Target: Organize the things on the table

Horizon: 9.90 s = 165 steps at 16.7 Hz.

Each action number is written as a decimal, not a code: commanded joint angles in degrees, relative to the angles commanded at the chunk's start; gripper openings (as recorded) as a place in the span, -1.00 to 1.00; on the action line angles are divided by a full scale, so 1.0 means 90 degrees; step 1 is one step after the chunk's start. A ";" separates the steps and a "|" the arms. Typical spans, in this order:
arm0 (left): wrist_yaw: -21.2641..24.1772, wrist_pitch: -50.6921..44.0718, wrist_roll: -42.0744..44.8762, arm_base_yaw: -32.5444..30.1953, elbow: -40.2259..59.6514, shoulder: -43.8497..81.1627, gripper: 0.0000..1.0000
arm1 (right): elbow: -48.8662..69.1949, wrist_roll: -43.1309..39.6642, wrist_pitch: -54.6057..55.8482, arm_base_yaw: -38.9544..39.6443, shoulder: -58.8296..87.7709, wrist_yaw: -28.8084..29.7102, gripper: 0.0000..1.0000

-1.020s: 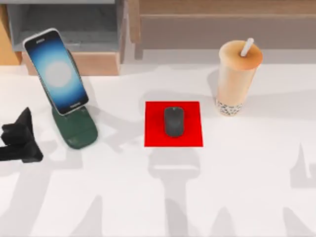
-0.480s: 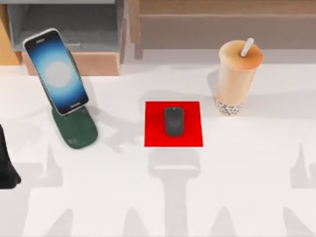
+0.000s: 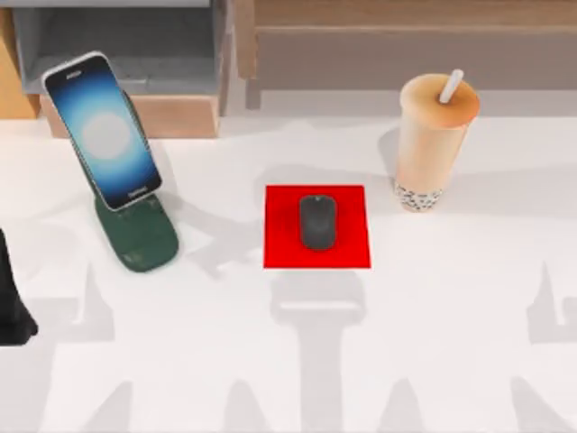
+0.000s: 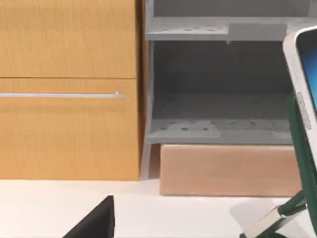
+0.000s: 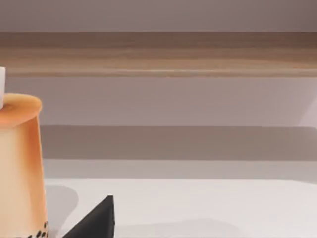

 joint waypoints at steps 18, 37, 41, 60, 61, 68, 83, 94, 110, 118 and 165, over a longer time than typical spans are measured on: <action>0.0000 0.0000 0.0000 0.0000 0.0000 0.0000 1.00 | 0.2317 0.0591 0.5939 0.3276 0.9062 0.2874 1.00; 0.0000 0.0000 0.0000 0.0000 0.0000 0.0000 1.00 | 0.4127 -0.0045 0.9421 0.3761 1.3598 0.4102 1.00; 0.0000 0.0000 0.0000 0.0000 0.0000 0.0000 1.00 | 0.4487 -0.0052 0.9210 0.3576 1.3729 0.3941 1.00; 0.0000 0.0000 0.0000 0.0000 0.0000 0.0000 1.00 | 0.4830 -0.0057 0.9003 0.3409 1.3860 0.3776 -0.81; 0.0000 0.0000 0.0000 0.0000 0.0000 0.0000 1.00 | 0.4830 -0.0057 0.9003 0.3409 1.3860 0.3776 -0.96; 0.0000 0.0000 0.0000 0.0000 0.0000 0.0000 1.00 | 0.4830 -0.0057 0.9003 0.3409 1.3860 0.3776 -1.00; 0.0000 0.0000 0.0000 0.0000 0.0000 0.0000 1.00 | 0.4974 -0.0029 0.8809 0.3383 1.3369 0.3754 -1.00; 0.0000 0.0000 0.0000 0.0000 0.0000 0.0000 1.00 | 0.5777 0.0056 0.8059 0.2742 1.1990 0.3210 -1.00; 0.0000 0.0000 0.0000 0.0000 0.0000 0.0000 1.00 | 0.7159 0.0083 0.5406 0.0646 1.1740 0.1742 -1.00; 0.0000 0.0000 0.0000 0.0000 0.0000 0.0000 1.00 | 0.8143 0.0018 0.4245 0.0326 1.2137 0.0892 -1.00; 0.0000 0.0000 0.0000 0.0000 0.0000 0.0000 1.00 | 0.8568 -0.0033 0.3681 0.0220 1.2261 0.0503 -0.85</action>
